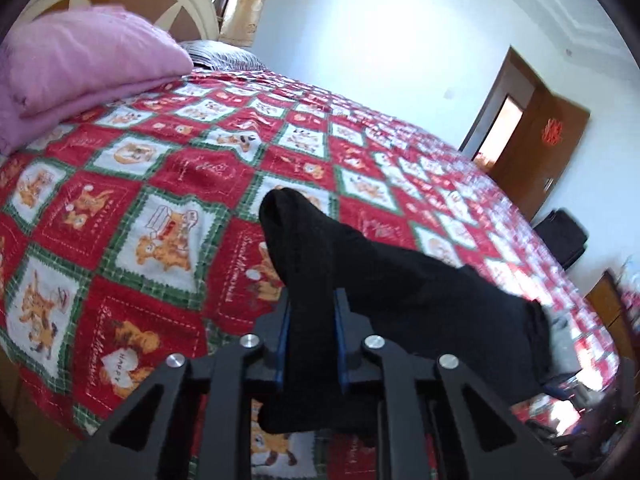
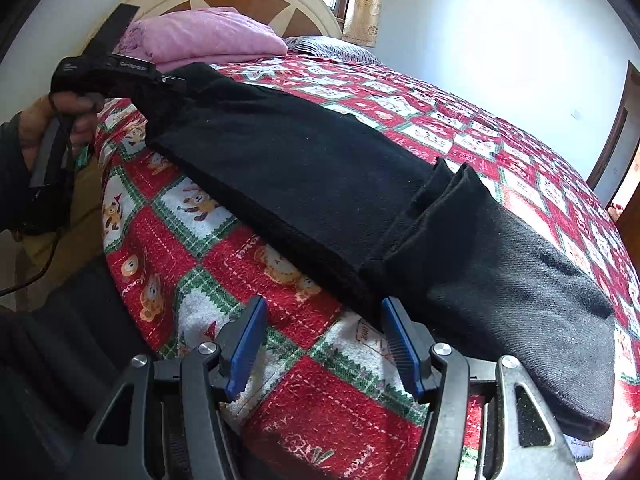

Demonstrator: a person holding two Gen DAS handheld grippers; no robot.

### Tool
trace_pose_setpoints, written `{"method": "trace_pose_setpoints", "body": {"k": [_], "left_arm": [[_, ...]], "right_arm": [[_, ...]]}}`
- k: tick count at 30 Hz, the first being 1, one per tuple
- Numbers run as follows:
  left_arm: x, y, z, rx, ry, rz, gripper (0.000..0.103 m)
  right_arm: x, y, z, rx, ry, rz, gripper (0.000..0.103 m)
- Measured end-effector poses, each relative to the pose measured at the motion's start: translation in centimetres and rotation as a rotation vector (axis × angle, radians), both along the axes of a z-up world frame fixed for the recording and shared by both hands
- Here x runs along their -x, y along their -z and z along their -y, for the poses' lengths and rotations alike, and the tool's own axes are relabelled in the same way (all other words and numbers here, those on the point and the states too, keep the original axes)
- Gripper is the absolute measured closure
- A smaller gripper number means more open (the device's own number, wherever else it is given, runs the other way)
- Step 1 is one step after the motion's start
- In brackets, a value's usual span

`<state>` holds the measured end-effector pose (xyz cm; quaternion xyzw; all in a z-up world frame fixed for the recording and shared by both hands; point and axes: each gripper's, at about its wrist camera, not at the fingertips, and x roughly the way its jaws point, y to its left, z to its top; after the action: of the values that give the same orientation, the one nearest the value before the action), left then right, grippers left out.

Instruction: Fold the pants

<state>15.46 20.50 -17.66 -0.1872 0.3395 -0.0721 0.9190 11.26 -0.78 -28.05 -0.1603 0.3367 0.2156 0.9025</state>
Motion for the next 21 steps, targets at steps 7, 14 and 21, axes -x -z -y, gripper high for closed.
{"method": "trace_pose_setpoints", "body": {"k": [7, 14, 21], "left_arm": [[0.8, -1.4, -0.4, 0.174, 0.015, 0.062, 0.085], [1.7, -6.3, 4.0, 0.210, 0.125, 0.164, 0.085], [2.0, -10.5, 9.9, 0.202, 0.253, 0.228, 0.085]], "right_arm": [[-0.4, -2.7, 2.3, -0.030, 0.053, 0.034, 0.042], [-1.4, -5.5, 8.0, -0.132, 0.208, 0.000, 0.042], [-2.0, -6.3, 14.5, -0.197, 0.404, -0.026, 0.042]]}}
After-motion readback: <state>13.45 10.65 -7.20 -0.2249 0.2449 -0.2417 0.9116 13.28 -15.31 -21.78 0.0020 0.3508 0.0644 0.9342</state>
